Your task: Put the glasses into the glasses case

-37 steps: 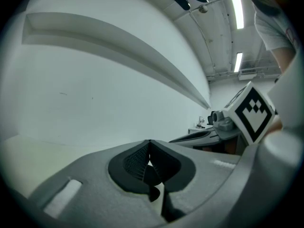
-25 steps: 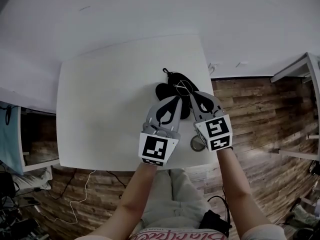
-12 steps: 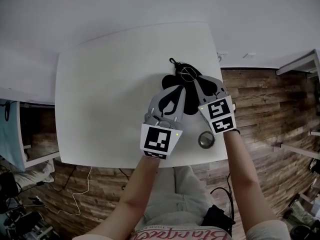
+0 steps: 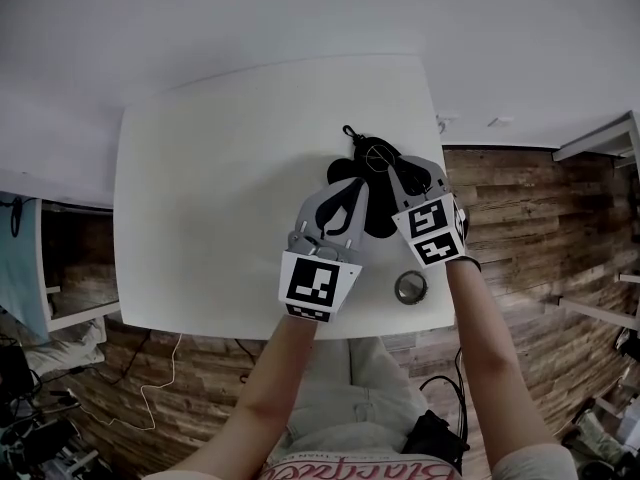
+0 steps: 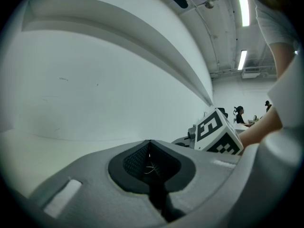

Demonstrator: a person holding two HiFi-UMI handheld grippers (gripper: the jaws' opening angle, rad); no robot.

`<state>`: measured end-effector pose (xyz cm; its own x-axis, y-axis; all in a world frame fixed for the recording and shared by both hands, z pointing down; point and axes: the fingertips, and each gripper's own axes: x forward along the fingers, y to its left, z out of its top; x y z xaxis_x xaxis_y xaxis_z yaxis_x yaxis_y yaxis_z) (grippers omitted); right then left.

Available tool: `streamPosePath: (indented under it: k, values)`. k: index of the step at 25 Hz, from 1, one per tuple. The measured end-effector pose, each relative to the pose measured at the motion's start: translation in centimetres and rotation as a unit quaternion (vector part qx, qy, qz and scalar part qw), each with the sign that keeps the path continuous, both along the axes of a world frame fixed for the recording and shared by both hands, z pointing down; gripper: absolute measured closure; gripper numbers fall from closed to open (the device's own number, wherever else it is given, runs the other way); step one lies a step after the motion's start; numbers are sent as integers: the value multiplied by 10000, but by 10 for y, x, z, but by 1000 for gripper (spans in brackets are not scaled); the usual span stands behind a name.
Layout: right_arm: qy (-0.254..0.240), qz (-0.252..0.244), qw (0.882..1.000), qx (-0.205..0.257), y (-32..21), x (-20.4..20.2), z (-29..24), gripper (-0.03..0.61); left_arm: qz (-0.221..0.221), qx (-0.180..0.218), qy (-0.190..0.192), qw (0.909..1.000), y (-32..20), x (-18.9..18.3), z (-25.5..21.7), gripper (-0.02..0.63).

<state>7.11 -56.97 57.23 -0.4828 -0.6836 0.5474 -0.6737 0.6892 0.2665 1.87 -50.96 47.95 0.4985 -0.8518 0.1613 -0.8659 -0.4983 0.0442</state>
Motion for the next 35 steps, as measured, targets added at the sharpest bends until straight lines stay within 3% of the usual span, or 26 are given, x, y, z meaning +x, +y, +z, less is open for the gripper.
streamPosePath:
  k: [5,20,29,35]
  values:
    - [-118,24,9998,138,5,3,-19,520,-72,83,-10,9999,3,-4,-12,607]
    - [-1652,673,9835,293,74,25,-137,521,-27,524,237,9983,36,-2,-87,607]
    - [-2068,455,9733,887,112,14,-216,560,257,1005,-86,9946,52,16,-143,607]
    - [-2364,574,9621,1231,134,22,-260,564,364,1268,126,9912,66,28,-186,607]
